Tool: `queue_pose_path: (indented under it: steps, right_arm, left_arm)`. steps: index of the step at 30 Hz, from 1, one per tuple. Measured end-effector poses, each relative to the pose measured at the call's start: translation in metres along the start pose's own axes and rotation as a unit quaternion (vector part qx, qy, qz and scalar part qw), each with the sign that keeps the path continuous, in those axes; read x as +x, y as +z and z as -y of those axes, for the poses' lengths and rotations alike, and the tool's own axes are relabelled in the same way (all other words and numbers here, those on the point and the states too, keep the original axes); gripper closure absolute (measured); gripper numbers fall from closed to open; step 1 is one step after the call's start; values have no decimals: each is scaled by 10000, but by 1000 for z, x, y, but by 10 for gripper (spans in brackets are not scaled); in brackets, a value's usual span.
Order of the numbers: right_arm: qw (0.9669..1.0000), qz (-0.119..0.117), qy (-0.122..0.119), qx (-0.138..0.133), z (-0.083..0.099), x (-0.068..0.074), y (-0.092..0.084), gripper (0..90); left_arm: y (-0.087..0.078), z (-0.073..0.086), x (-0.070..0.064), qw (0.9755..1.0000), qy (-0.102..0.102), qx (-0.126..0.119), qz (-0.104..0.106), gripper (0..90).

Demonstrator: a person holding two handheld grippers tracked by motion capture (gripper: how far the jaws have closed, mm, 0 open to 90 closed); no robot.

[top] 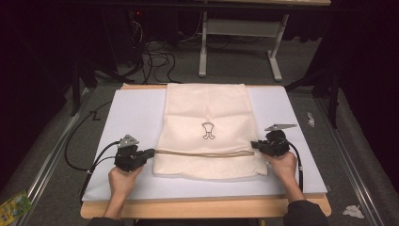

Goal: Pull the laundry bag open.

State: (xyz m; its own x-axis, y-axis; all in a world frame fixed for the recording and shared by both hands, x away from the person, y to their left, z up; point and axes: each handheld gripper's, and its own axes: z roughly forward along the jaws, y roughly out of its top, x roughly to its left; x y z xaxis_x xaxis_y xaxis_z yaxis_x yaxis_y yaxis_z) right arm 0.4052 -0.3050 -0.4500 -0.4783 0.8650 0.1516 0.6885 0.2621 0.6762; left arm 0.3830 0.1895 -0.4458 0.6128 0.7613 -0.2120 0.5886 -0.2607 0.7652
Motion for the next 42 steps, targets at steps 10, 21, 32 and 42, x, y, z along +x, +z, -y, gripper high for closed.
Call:
queue_pose_path:
  steps: [10,21,32,42]
  right_arm:
    - [9999,88,-7,53,1,0,3,745]
    - [9994,267,22,-221,0,1,-7,611]
    - [9977,254,128,-612,2,-1,-26,607]
    - [9954,341,250,-856,7,-9,-45,607]
  left_arm:
    - [3,1,-1,10000,10,16,-19,845]
    - [-5,-1,0,9997,38,-253,-61,731]
    - [-11,-3,1,9992,82,-358,-157,610]
    - [-22,-4,5,9979,103,-569,-305,590]
